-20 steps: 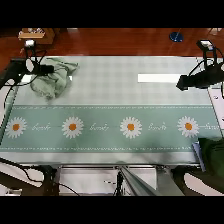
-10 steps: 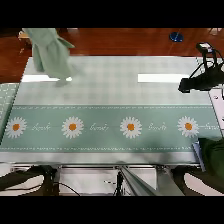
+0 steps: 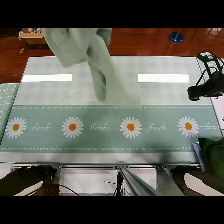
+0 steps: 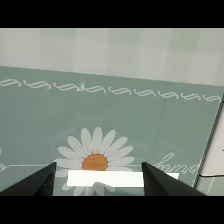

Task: Fold the shirts.

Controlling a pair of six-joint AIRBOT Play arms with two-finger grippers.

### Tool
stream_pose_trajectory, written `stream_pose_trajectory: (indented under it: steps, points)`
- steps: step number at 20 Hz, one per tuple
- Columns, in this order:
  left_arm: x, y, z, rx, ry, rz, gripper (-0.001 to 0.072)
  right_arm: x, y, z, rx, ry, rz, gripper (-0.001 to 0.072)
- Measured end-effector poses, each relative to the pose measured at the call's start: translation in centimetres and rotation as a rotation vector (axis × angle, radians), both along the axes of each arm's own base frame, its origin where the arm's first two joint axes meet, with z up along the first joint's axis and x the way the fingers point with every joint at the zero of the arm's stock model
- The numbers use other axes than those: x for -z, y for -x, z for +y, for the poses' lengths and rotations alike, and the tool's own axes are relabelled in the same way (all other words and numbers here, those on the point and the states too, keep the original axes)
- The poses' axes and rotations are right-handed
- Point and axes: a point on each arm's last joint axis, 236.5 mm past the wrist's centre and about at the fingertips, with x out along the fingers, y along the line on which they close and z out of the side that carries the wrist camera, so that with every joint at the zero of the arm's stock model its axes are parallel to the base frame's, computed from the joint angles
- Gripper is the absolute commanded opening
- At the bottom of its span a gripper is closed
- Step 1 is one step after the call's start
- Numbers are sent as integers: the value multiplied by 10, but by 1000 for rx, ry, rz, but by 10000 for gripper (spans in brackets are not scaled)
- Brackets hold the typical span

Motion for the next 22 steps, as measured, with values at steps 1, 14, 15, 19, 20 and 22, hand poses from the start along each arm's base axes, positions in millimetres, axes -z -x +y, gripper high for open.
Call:
stream_pose_trajectory:
  steps: [1, 14, 15, 19, 20, 22]
  points:
    - [8, 4, -12, 30, -5, 24, 30, 0, 2, -1, 3, 3, 9, 605]
    - [77, 27, -107, 248, -2, 241, 30, 0, 5, -3, 12, 11, 18, 605]
    - [84, 28, -114, 263, 6, 266, 30, 0, 4, -3, 12, 11, 17, 605]
    - [122, 33, -151, 338, 47, 403, 35, 0, 4, -2, 14, 8, 13, 605]
    - [135, 35, -163, 359, 57, 449, 124, 0, 4, -2, 15, 7, 13, 605]
    - [162, 39, -187, 404, 70, 526, 599, 0, 4, -2, 15, 6, 13, 605]
